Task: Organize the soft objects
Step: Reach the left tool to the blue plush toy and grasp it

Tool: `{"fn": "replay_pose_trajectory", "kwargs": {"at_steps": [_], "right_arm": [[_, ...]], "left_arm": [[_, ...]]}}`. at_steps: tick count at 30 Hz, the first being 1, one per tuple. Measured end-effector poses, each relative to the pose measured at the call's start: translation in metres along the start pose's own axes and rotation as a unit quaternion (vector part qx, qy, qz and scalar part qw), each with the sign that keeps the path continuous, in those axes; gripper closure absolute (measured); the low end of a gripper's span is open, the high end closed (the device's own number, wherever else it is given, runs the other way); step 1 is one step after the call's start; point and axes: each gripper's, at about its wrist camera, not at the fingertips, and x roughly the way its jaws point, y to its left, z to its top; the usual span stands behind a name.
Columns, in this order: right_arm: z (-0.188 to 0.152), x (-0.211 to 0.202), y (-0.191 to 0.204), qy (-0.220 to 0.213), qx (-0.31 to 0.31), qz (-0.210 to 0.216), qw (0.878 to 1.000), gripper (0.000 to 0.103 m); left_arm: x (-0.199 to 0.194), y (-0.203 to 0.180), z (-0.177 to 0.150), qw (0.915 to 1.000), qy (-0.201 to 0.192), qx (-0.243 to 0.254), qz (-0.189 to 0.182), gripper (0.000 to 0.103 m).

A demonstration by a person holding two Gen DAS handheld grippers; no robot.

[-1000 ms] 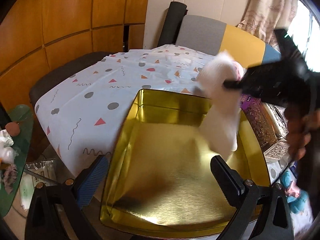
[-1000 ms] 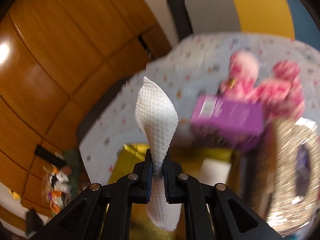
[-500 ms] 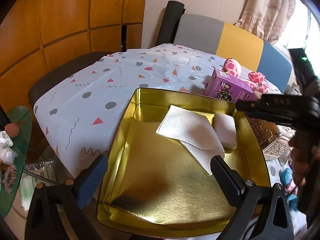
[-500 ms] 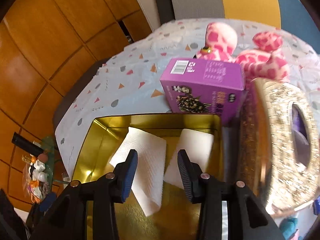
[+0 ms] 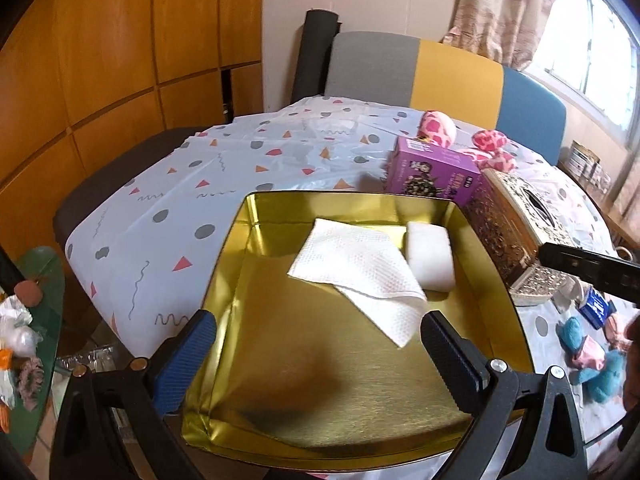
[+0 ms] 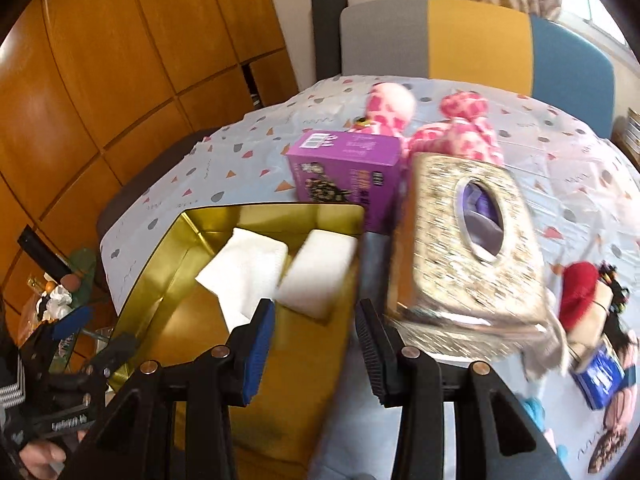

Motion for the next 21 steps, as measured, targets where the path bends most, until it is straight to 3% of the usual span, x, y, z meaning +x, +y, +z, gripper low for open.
{"fn": "replay_pose_trajectory", "kwargs": {"at_steps": [13, 18, 21], "right_arm": [[-0.044, -0.073, -0.1, -0.04, 0.086, -0.084, 0.992, 0.061], [-0.064, -0.098, -0.153, -0.056, 0.144, -0.134, 0.979, 0.061], [-0.077, -0.113, -0.186, -0.075, 0.187, -0.171, 0.964, 0.061]], "left_arm": [[-0.001, -0.042, 0.002, 0.9977, 0.01, 0.049, -0.047, 0.0], [-0.005, -0.07, 0.003, 0.9939, 0.009, 0.086, -0.069, 0.0], [-0.01, -0.089, 0.005, 0.9888, 0.01, 0.11, -0.1, 0.0]]}}
